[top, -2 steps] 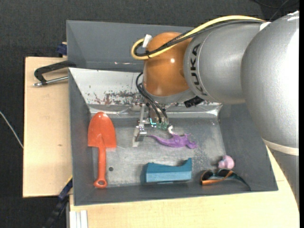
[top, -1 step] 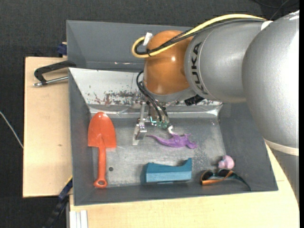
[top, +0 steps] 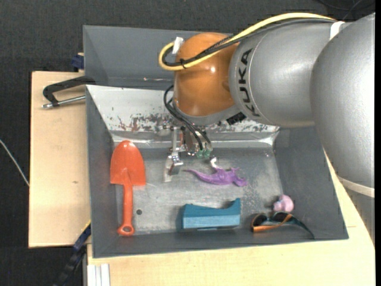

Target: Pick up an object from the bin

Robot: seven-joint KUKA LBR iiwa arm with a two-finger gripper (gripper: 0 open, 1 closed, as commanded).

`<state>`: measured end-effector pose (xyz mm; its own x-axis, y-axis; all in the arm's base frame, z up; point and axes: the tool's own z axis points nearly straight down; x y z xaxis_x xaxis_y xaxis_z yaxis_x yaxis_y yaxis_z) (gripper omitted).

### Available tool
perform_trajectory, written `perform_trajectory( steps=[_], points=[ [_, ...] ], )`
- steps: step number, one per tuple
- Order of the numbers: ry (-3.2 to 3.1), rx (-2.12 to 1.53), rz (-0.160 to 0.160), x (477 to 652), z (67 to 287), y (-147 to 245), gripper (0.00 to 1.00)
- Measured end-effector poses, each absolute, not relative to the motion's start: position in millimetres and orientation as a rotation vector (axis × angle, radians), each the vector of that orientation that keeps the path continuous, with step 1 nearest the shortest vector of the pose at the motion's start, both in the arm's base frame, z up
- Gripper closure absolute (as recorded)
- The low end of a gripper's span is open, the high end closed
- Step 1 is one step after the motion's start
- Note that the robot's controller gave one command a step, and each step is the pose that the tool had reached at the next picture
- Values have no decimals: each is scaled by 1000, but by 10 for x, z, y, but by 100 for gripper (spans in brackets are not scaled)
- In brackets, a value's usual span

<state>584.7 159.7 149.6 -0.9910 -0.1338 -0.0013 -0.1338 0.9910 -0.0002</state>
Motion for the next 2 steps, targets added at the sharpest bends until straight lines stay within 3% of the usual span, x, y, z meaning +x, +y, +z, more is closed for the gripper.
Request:
perform_trajectory(
  steps=[1, 2],
  points=[
    [3113, -389, 2, 5612, 1600, 2029, 0],
    [3130, -212, 6, 5702, 1600, 2072, 0]
  ],
)
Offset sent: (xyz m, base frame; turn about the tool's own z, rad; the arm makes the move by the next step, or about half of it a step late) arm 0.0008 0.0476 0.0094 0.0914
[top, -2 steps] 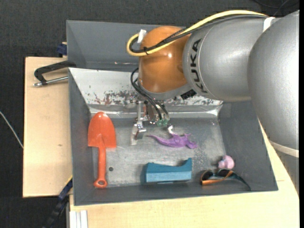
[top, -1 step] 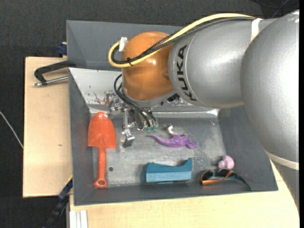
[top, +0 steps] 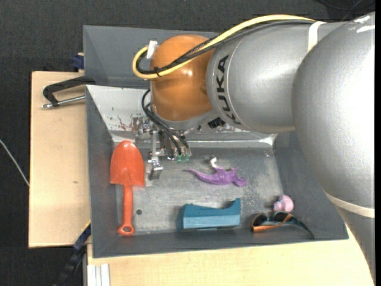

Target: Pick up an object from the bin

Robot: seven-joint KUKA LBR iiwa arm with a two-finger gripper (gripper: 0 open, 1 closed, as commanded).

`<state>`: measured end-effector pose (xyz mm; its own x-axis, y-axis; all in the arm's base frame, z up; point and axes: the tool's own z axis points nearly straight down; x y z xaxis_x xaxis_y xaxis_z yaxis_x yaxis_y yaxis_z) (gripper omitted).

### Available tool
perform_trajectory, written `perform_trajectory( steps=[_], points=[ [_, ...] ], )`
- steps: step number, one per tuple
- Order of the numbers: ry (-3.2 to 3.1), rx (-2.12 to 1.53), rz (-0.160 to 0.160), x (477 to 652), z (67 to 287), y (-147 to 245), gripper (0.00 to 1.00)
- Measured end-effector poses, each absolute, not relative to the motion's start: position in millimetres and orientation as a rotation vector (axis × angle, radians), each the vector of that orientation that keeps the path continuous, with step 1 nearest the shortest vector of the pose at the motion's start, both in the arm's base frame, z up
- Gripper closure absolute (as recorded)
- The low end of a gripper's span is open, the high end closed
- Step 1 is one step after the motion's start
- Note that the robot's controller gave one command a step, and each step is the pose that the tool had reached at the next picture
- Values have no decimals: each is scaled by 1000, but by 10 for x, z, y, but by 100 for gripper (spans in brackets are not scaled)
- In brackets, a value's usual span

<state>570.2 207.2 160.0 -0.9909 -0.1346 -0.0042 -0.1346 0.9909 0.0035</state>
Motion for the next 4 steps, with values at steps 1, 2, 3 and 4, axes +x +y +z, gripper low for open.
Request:
perform_trajectory(
  steps=[1, 2, 3, 4],
  points=[
    [3132, -204, 3, 5743, 1426, 2163, 0],
    [3122, -295, 2, 5741, 1367, 2173, 0],
    [3111, -407, 3, 5836, 999, 2185, 0],
    [3120, -346, 4, 5843, 878, 2183, 0]
  ],
)
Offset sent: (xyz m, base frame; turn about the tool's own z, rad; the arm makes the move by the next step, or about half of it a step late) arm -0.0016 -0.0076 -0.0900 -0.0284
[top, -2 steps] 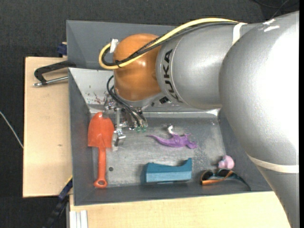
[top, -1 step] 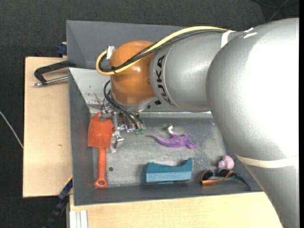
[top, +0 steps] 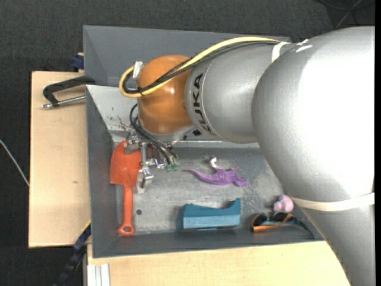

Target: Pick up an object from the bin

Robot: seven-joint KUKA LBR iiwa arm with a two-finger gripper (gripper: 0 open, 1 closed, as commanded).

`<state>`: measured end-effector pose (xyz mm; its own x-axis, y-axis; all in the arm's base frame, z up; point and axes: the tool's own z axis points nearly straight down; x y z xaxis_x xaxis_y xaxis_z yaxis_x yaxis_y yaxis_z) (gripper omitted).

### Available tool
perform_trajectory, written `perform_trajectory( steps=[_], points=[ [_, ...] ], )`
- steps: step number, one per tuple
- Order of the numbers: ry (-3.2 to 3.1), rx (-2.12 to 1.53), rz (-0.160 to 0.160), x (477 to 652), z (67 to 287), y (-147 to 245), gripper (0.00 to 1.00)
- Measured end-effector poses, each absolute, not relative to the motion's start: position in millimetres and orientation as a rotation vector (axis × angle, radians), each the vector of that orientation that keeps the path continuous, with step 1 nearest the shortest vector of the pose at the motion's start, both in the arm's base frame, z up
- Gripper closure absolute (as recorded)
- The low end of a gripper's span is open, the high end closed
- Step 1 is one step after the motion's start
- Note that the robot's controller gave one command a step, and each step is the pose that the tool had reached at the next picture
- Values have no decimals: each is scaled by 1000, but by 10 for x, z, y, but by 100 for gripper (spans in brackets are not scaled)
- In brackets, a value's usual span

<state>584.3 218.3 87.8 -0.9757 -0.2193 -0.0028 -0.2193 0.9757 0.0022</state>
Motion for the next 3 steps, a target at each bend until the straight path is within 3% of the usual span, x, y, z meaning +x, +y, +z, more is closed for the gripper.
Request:
perform_trajectory(
  steps=[1, 2, 3],
  points=[
    [3102, -544, -1, 5510, 1324, 2103, 0],
    [3058, -624, 7, 5708, 1489, 2186, 0],
    [3043, -756, 2, 5420, 864, 2188, 0]
  ],
)
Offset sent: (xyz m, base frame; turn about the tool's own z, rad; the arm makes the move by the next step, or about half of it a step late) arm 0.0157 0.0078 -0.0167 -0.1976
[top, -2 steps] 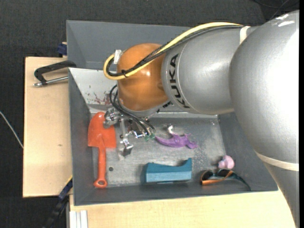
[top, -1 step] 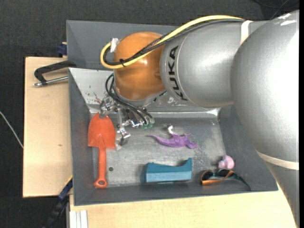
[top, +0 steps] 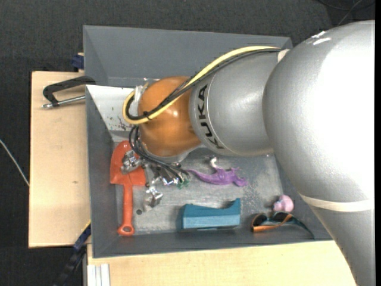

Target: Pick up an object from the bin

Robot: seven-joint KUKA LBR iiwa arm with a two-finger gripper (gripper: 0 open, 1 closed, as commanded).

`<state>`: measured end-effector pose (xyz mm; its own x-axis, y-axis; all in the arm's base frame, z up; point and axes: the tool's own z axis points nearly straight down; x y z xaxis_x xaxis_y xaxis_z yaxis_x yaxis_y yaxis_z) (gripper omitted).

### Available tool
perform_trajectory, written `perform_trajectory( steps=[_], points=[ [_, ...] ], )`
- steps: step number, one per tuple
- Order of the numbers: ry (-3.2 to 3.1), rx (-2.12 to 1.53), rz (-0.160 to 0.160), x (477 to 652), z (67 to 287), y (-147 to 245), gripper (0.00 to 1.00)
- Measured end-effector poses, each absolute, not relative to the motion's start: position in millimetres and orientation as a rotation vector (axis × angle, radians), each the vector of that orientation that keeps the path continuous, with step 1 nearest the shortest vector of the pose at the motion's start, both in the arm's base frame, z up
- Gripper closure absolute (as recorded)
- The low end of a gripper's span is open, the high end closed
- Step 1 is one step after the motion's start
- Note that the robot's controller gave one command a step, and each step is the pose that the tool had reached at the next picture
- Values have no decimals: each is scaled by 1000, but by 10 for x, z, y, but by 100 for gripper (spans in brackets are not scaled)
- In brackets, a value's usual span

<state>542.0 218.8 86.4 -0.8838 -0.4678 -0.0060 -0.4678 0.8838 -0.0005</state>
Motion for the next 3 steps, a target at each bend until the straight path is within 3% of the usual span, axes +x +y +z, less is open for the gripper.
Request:
perform_trajectory(
  steps=[1, 2, 3],
  points=[
    [3013, -785, 8, 5391, 837, 2217, 100],
    [3013, -785, 8, 5391, 837, 2216, 100],
    [3021, -846, 3, 5193, 1744, 2176, 100]
  ],
)
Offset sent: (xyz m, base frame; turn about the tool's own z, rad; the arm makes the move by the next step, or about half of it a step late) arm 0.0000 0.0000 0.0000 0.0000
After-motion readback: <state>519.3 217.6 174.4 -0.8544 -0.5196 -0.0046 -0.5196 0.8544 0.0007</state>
